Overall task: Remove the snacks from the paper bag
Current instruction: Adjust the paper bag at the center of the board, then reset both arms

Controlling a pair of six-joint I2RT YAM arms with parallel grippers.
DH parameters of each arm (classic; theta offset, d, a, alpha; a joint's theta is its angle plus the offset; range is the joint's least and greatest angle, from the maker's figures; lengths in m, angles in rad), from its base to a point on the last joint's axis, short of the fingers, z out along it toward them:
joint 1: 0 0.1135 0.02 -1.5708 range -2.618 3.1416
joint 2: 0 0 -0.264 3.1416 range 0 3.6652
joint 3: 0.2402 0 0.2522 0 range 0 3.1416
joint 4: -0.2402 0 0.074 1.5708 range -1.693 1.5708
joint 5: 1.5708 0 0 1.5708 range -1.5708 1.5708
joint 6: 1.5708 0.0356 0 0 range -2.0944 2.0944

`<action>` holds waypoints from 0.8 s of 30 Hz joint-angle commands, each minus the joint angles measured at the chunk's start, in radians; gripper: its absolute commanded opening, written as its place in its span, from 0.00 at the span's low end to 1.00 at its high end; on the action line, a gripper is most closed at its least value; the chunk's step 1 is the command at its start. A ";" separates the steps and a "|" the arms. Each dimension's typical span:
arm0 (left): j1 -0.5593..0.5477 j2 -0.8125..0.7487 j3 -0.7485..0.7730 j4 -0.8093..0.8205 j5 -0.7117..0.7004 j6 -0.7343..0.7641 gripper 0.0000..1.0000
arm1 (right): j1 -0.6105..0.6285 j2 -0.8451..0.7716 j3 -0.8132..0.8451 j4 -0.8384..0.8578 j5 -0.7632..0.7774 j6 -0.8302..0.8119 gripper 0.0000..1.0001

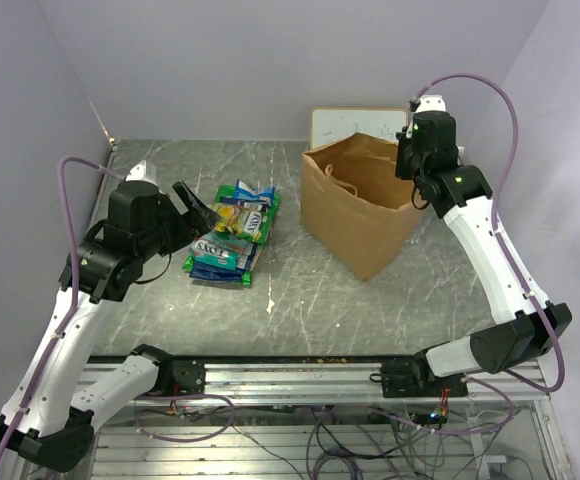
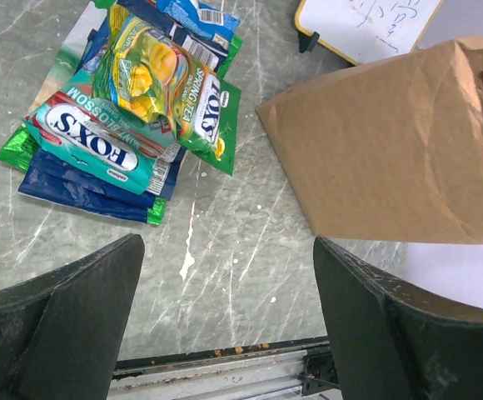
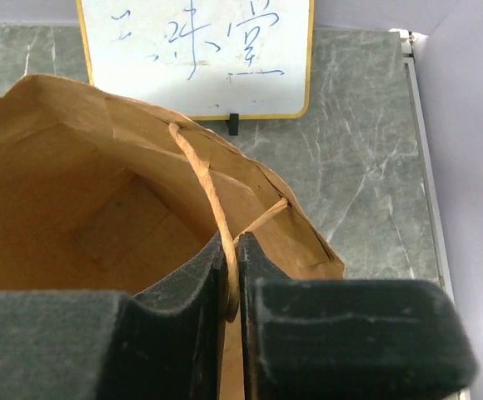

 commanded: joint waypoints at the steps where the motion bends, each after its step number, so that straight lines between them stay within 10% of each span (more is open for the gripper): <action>1: 0.008 -0.013 0.059 -0.036 0.024 0.000 0.93 | 0.001 -0.013 0.012 0.007 -0.011 -0.017 0.14; 14: 0.007 0.047 0.255 -0.083 0.067 0.110 1.00 | 0.002 -0.207 0.000 -0.013 -0.155 -0.026 0.99; 24: 0.007 0.092 0.555 -0.152 0.075 0.308 1.00 | 0.002 -0.433 0.006 -0.097 -0.348 0.096 1.00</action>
